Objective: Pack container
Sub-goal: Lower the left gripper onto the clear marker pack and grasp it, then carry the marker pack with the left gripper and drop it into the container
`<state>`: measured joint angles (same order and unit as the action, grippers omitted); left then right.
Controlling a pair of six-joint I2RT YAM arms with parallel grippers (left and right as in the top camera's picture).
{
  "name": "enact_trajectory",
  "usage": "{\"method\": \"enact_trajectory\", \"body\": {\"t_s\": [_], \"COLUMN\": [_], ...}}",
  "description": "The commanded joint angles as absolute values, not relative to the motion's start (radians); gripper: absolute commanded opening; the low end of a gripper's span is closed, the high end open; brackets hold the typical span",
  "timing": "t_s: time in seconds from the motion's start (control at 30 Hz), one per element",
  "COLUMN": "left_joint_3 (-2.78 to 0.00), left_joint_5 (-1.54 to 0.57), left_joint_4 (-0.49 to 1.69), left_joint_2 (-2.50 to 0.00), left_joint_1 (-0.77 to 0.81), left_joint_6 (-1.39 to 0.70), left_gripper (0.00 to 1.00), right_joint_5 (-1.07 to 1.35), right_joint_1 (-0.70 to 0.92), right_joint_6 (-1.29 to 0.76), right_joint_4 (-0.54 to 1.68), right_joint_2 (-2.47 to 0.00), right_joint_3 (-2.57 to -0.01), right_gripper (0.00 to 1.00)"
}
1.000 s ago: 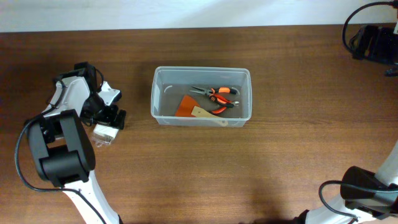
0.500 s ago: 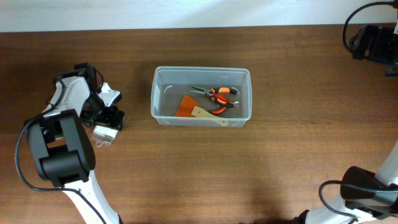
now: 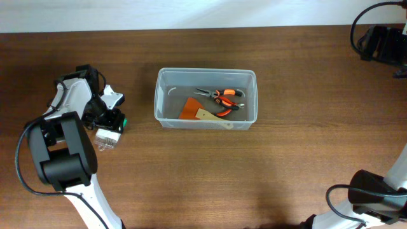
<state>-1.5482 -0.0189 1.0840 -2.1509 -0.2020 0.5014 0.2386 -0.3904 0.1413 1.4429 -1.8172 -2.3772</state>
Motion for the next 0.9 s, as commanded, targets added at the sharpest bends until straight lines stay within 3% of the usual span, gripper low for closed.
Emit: {"method": "enact_trajectory", "body": {"t_s": [0.0, 0.27, 0.4, 0.87], "left_joint_3": [-1.539, -1.547, -1.592, -2.182], "left_joint_5": [-0.037, -0.037, -0.037, -0.032], "left_joint_4": [1.090, 1.100, 1.148, 1.511], "left_joint_2": [-2.190, -2.189, -2.189, -2.189], "left_joint_1": [-0.205, -0.205, -0.203, -0.086], "left_joint_6": [0.509, 0.467, 0.427, 0.386], "left_gripper": [0.50, 0.30, 0.16, 0.04], "right_joint_5": [0.255, 0.255, 0.255, 0.259], "right_joint_1": [-0.393, -0.393, -0.393, -0.393], "right_joint_6": [0.141, 0.141, 0.141, 0.140], "right_joint_4": [1.441, 1.441, 1.441, 1.441], "right_joint_2": [-1.821, -1.821, -1.821, -1.821], "right_joint_3": [-2.372, -2.372, -2.372, -2.372], "right_gripper": [0.99, 0.99, 0.99, 0.99]}}
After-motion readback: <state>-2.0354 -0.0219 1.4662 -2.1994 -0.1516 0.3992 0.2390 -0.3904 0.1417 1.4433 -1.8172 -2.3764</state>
